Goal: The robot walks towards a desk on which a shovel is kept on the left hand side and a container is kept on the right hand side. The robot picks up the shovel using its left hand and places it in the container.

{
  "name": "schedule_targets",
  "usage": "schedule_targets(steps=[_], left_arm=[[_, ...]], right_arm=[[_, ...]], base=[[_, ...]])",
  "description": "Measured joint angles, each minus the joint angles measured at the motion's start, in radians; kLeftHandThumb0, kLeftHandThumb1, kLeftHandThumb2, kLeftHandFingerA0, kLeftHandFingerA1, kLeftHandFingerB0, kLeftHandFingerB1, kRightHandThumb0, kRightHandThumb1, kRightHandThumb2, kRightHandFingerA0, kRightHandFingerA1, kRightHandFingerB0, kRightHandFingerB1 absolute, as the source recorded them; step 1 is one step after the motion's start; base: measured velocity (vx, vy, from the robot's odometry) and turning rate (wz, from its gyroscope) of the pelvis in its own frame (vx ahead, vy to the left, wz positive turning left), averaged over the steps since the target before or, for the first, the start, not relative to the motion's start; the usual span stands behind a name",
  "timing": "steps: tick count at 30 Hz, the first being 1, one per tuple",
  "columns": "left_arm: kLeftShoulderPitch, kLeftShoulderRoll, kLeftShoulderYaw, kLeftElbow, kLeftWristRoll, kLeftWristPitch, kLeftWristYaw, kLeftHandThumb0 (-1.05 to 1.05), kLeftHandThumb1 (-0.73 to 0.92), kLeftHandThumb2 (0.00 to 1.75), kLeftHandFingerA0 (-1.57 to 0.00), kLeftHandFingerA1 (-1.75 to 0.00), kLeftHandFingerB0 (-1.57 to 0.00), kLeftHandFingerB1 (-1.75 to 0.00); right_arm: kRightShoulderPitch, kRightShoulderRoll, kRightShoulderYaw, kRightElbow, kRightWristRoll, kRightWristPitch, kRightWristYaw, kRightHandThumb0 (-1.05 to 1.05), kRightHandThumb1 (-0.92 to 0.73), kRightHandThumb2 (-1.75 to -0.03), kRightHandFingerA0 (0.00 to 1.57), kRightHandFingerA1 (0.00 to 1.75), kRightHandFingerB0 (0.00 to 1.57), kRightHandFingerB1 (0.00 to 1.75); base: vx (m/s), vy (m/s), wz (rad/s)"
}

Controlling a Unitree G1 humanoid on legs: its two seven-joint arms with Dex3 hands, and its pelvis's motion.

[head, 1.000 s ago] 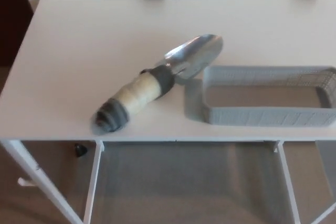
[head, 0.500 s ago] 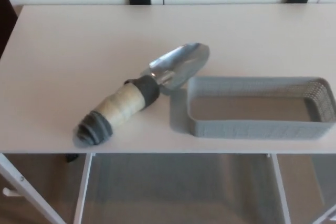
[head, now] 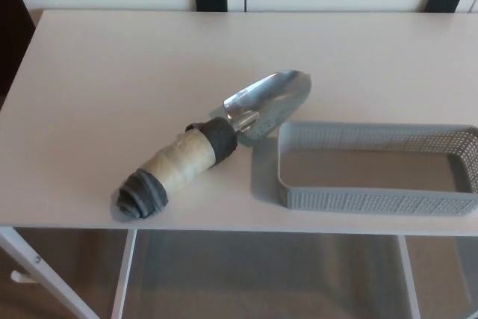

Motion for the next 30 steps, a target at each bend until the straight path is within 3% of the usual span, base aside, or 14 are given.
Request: schedule_targets(steps=[19, 20, 21, 22, 24, 25, 26, 27, 28, 29, 30], left_arm=[[-0.006, -0.002, -0.004, -0.004, 0.000, 0.000, 0.000, -0.67, 0.85, 0.66, -0.30, -0.36, -0.23, -0.31], [-0.002, -0.003, -0.004, -0.007, 0.000, 0.000, 0.000, -0.36, 0.69, 0.62, -0.14, -0.46, -0.04, -0.32], [0.003, -0.001, -0.006, -0.013, 0.000, -0.001, -0.001, -0.88, 0.64, 0.62, -0.58, -0.37, -0.44, -0.35], [0.032, 0.013, -0.022, -0.049, 0.000, -0.013, -0.014, -0.72, 0.47, 0.84, -0.42, -0.50, -0.31, -0.45], [0.066, 0.025, -0.032, -0.105, 0.000, -0.016, -0.026, -0.82, 0.49, 0.85, -0.46, -0.49, -0.32, -0.44], [0.090, 0.034, -0.037, -0.149, -0.003, -0.016, -0.035, -0.76, 0.56, 0.59, -0.53, -0.38, -0.36, -0.33], [0.109, 0.041, -0.039, -0.187, -0.007, -0.016, -0.042, -0.80, 0.44, 0.84, -0.48, -0.49, -0.30, -0.45], [0.121, 0.046, -0.039, -0.216, -0.012, -0.016, -0.046, -0.78, 0.54, 0.58, -0.50, -0.40, -0.32, -0.36], [0.136, 0.051, -0.038, -0.253, -0.019, -0.015, -0.051, -0.77, 0.50, 0.57, -0.47, -0.41, -0.31, -0.36], [0.146, 0.054, -0.037, -0.283, -0.024, -0.015, -0.055, -0.83, 0.46, 0.83, -0.40, -0.49, -0.24, -0.43], [0.154, 0.058, -0.036, -0.312, -0.031, -0.015, -0.058, -0.91, 0.49, 0.86, -0.36, -0.49, -0.20, -0.44]], right_arm=[[-0.001, -0.002, -0.003, -0.002, 0.001, 0.000, -0.001, -0.60, -0.62, -0.83, 0.29, 0.50, 0.17, 0.43], [0.000, -0.003, -0.004, -0.003, 0.001, 0.000, -0.001, -0.61, -0.62, -0.84, 0.29, 0.50, 0.18, 0.44], [0.001, -0.003, -0.004, -0.004, 0.001, 0.000, -0.001, -0.61, -0.62, -0.84, 0.29, 0.50, 0.19, 0.44], [0.002, -0.003, -0.003, -0.004, 0.001, 0.001, -0.001, -0.61, -0.62, -0.84, 0.29, 0.50, 0.20, 0.44], [0.003, -0.003, -0.002, -0.004, 0.001, 0.001, -0.001, -0.61, -0.61, -0.84, 0.29, 0.51, 0.20, 0.45], [0.002, -0.002, 0.000, -0.004, 0.001, 0.002, 0.000, -0.62, -0.60, -0.84, 0.30, 0.51, 0.20, 0.45], [0.001, -0.002, 0.000, -0.004, 0.001, 0.002, 0.000, -0.63, -0.61, -0.84, 0.29, 0.50, 0.20, 0.44], [0.000, -0.002, 0.001, -0.004, 0.001, 0.002, 0.000, -0.62, -0.61, -0.83, 0.30, 0.50, 0.20, 0.44], [-0.002, -0.002, 0.001, -0.004, 0.001, 0.002, 0.000, -0.60, -0.62, -0.83, 0.30, 0.50, 0.20, 0.44], [-0.004, -0.002, 0.002, -0.005, 0.001, 0.002, 0.000, -0.55, -0.74, -0.61, 0.36, 0.44, 0.22, 0.35], [-0.005, -0.002, 0.002, -0.005, 0.001, 0.003, 0.000, -0.61, -0.62, -0.83, 0.30, 0.50, 0.19, 0.44]], base=[[0.00, 0.000, 0.00], [0.00, 0.000, 0.00], [0.00, 0.000, 0.00], [0.00, 0.000, 0.00], [0.00, 0.000, 0.00], [0.00, 0.000, 0.00], [0.00, 0.000, 0.00], [0.00, 0.000, 0.00], [0.00, 0.000, 0.00], [0.00, 0.000, 0.00], [0.00, 0.000, 0.00]])
